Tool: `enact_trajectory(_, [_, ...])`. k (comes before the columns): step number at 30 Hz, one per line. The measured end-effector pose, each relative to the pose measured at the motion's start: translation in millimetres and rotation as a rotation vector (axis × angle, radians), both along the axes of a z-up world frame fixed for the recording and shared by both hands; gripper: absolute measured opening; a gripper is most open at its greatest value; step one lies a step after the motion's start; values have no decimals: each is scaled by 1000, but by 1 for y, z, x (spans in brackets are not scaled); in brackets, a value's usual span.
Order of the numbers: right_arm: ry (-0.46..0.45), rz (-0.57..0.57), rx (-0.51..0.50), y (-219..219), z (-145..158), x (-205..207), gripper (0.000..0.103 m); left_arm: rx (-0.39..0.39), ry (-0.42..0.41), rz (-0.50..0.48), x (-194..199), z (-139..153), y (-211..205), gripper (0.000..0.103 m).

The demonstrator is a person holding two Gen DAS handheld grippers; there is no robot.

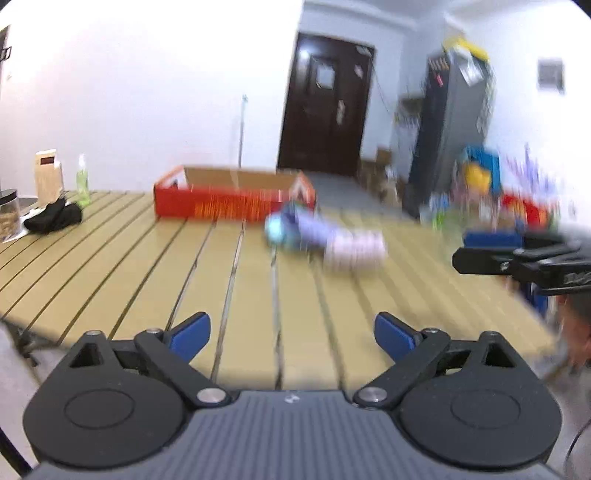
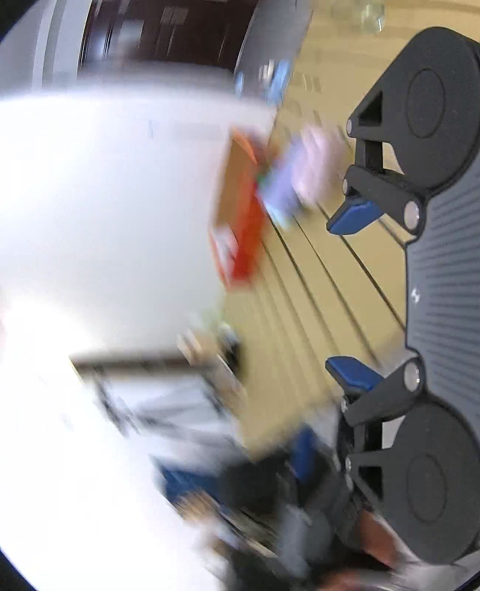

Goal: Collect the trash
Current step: 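Grasp the pink towel with the left tool while the right tool grasps it too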

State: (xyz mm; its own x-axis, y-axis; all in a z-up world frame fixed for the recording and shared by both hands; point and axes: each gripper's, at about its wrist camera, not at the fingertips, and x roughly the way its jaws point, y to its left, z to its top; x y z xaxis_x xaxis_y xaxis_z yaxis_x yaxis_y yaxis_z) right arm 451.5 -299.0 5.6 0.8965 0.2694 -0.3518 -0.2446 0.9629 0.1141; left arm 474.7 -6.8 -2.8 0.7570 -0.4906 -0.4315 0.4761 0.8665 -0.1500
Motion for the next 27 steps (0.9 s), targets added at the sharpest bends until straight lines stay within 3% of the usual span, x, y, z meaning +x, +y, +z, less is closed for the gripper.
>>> enact_trajectory(2, [53,-114,35,-28,0,44,71,-35,7,16,41,9,-31,99])
enact_trajectory(6, [204,-229,223,-82,-18,125,47,-133,114,20,121,7,-90,93])
enact_trajectory(8, [229,-269,225,-92,-27,155,40,-187,137,51,154,0,-118,84])
enact_trajectory(9, [250,-282,238,-97,-34,171,32,-183,163,75,168,-6,-131,76])
enact_trajectory(10, [274,-281,253,-100,-43,185,24,-154,187,101,184,-15,-144,61])
enact_trajectory(11, [294,-282,252,-99,-53,191,21,-126,223,136,197,-26,-154,53])
enact_trajectory(13, [355,-282,214,-97,-71,201,19,-84,327,150,209,-48,-160,38])
enact_trajectory(15, [416,-183,168,-87,-81,188,19,-111,356,96,200,-59,-147,37])
enact_trajectory(18, [370,-146,180,-94,-80,159,23,-90,309,26,178,-56,-131,47])
enact_trajectory(19, [369,-165,221,-100,-81,155,33,-100,315,34,176,-54,-126,53])
enact_trajectory(21, [385,-168,260,-103,-84,162,35,-173,356,37,182,-52,-120,61])
enact_trajectory(24, [405,-171,325,-98,-92,168,35,-192,401,12,193,-51,-133,64])
enact_trajectory(26, [410,-189,350,-96,-98,171,34,-173,428,-6,195,-58,-143,52])
enact_trajectory(27, [418,-199,371,-98,-102,174,31,-158,447,-15,195,-62,-148,35])
